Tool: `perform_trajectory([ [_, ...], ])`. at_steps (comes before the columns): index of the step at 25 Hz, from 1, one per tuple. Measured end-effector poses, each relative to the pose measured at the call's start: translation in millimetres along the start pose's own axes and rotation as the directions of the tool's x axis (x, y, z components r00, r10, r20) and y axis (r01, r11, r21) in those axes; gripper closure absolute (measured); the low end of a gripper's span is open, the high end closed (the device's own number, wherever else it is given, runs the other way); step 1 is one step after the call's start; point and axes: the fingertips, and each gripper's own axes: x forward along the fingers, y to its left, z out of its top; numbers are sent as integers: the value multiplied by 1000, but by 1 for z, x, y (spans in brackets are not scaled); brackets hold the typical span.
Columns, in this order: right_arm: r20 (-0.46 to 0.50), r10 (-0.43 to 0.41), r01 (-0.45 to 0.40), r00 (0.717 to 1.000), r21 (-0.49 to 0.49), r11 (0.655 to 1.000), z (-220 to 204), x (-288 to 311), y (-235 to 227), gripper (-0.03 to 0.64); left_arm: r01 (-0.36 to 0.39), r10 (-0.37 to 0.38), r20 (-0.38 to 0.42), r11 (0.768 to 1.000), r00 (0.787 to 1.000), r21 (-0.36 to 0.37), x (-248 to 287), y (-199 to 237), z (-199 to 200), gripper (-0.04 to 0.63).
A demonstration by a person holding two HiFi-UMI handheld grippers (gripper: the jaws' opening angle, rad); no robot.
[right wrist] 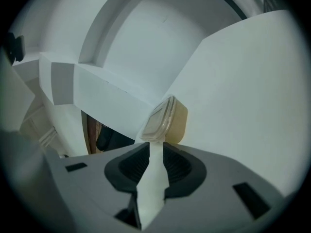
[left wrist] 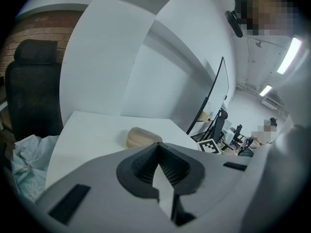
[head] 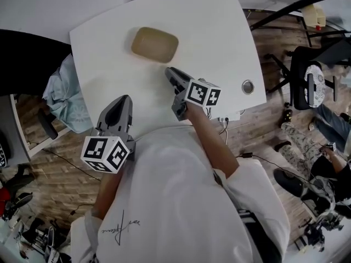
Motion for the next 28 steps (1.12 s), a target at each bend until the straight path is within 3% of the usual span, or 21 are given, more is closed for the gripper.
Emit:
perform_trajectory([
  [15, 44, 35, -42, 998, 150, 988, 5, 11, -5, 534, 12, -11, -13, 1000, 1000, 19, 5, -2, 2, 591],
  [28, 60, 22, -33, 998, 190, 981, 6, 16, -12, 554, 13, -12, -9, 1000, 1000, 27, 3, -5, 1, 591],
])
